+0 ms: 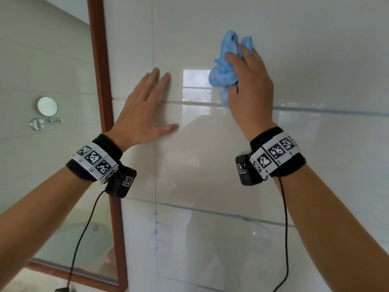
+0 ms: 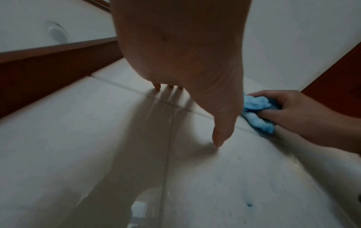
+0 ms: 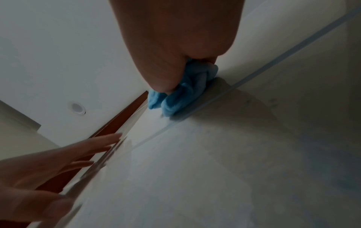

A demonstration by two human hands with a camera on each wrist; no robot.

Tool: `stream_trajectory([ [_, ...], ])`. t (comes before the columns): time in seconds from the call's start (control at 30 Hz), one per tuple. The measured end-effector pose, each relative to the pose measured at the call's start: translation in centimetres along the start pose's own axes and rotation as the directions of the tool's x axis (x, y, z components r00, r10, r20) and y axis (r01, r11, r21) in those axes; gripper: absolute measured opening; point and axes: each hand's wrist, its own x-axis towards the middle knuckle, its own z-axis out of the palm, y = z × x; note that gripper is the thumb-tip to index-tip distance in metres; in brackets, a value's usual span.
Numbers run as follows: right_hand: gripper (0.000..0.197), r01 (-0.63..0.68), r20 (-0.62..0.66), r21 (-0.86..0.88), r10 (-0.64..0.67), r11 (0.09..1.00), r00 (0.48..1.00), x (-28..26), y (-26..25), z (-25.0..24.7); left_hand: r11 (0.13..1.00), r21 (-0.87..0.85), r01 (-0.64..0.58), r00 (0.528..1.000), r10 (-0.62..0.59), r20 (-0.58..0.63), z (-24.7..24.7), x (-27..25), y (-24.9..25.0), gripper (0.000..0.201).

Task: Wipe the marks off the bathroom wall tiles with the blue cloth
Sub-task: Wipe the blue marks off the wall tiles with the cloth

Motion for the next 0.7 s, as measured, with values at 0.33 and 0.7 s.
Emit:
stream_trajectory([
  [0.33,0.041,0.024,-0.022,-0.001,-0.024,1.0,0.999,0.2,-5.1,4.7,0.988,0.15,-0.019,0.987,-0.006,0.159,-1.2,-2.3,-5.0,0.17],
  [0.7,0.036,0.19,0.082,0.007,-0.19,0.982,0.978,-3.3,-9.1,10.8,0.991,0.114,-0.071,0.99,0.057,0.128,-0.6,-2.8,-7.3,0.171],
])
